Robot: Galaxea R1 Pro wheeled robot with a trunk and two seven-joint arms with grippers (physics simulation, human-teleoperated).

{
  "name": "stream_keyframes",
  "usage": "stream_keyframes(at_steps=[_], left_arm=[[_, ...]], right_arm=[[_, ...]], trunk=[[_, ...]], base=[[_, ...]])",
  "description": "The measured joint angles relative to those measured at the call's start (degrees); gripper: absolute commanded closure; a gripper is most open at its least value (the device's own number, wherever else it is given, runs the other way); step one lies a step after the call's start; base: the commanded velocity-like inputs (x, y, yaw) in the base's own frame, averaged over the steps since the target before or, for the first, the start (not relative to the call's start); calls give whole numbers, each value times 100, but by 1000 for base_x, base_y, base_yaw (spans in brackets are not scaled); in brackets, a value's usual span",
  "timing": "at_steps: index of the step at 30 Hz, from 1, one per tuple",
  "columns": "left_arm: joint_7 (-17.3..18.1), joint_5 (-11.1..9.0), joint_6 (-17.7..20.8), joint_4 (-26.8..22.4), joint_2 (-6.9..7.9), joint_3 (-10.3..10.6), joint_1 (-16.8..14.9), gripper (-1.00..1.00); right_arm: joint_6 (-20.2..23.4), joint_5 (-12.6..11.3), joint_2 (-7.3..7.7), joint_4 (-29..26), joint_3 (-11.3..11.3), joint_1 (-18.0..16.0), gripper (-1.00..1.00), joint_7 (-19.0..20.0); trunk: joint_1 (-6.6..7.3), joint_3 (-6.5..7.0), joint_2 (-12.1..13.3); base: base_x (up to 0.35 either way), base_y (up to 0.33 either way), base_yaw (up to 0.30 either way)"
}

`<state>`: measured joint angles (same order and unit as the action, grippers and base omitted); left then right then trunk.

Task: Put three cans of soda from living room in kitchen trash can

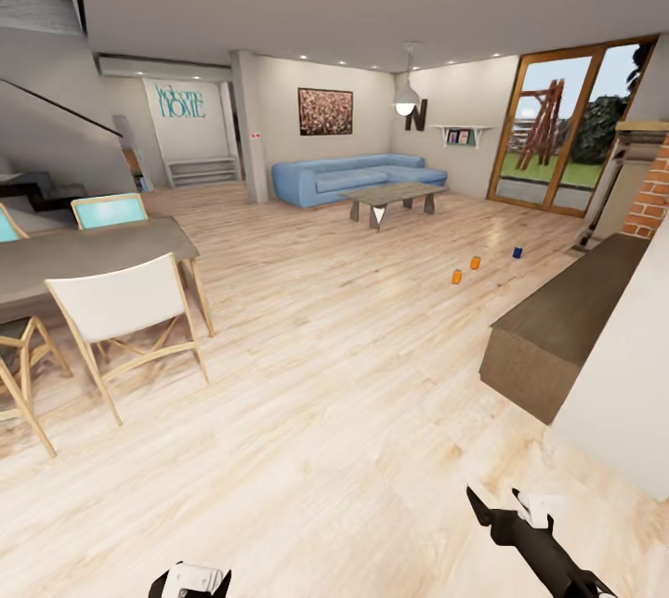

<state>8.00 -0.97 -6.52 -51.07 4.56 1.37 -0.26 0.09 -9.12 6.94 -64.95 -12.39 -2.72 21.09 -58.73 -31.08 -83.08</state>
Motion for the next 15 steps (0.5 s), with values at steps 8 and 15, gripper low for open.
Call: stream_keyframes(at_steps=[8, 15], left_arm=[[0, 4, -190, 24, 7, 3, 0, -100], [-5, 38, -262, 34, 7, 22, 0, -100]], right_arm=[[-8, 2, 0, 0, 5, 0, -100, 0], [-9, 2, -2, 5, 7, 0, -100, 0]], trunk=[[0, -31, 0], [0, -59, 0]], base=[[-76, 81, -221], [-43, -175, -221]])
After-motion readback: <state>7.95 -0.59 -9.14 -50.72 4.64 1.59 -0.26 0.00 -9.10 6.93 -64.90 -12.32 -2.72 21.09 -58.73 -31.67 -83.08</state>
